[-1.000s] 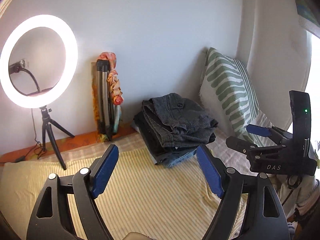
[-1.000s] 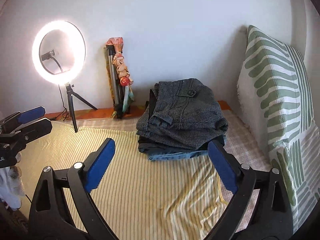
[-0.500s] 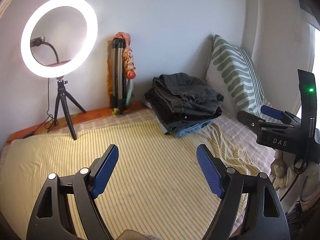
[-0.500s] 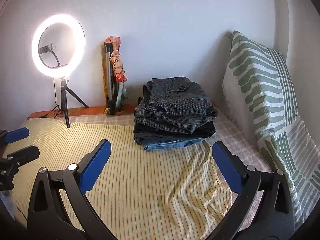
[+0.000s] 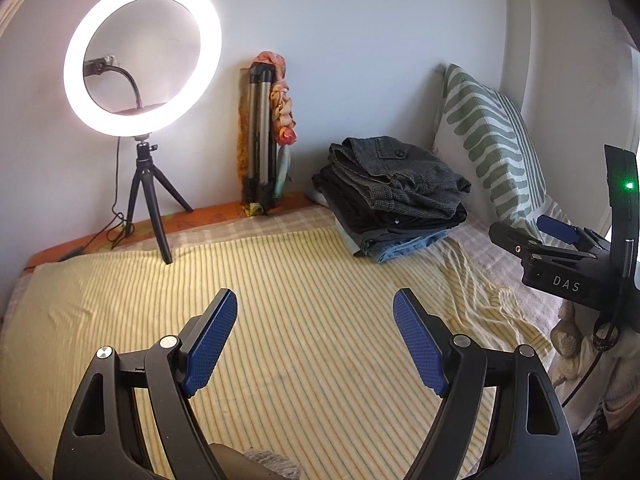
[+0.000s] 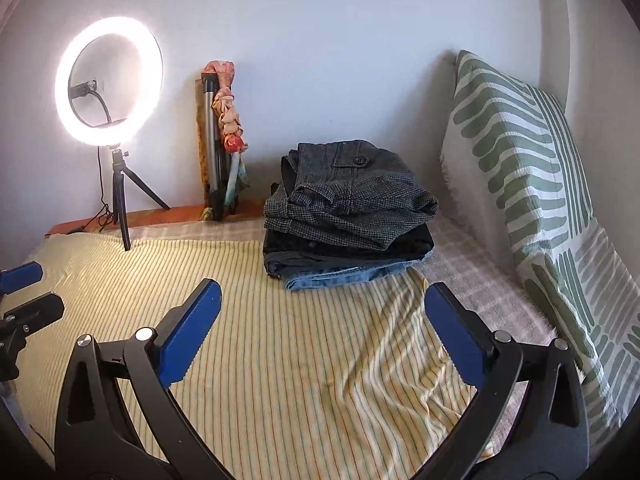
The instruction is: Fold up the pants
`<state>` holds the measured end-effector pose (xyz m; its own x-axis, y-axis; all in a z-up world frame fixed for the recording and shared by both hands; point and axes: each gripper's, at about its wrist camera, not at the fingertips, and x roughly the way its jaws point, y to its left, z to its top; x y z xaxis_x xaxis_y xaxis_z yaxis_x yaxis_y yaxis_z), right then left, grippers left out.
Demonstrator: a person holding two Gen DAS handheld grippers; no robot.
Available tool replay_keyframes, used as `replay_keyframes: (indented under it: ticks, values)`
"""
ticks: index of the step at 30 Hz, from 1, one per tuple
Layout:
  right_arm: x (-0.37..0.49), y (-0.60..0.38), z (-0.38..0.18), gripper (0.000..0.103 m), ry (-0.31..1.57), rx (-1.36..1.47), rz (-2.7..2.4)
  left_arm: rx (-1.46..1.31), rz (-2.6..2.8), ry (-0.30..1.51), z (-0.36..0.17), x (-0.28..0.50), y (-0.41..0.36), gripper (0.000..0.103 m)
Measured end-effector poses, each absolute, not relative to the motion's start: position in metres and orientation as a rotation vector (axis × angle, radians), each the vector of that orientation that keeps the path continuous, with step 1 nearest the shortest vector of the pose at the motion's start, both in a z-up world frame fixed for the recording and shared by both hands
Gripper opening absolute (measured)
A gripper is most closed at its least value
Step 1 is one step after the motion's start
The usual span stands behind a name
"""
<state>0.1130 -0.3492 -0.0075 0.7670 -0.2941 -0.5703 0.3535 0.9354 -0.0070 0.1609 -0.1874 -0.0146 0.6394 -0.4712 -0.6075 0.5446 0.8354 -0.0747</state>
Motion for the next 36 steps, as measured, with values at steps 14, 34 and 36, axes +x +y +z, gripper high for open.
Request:
replay_keyframes:
  ticks: [14, 34, 36]
  values:
    - [0.107, -0.342, -0.014, 0.103, 0.58, 0.105, -0.344, 0.15, -0.568, 0.647, -0.019, 0.149, -0.184, 0.081]
    - [0.106, -0.34, -0.014, 0.103, 0.57, 0.102, -0.347, 0.149, -0.563, 0.638, -0.019, 0.145, -0.18, 0.081]
    - [0.106, -0.341, -0.015, 0.103, 0.572, 0.1, -0.346, 0.15, -0.565, 0.639, -0.018, 0.145, -0.181, 0.081]
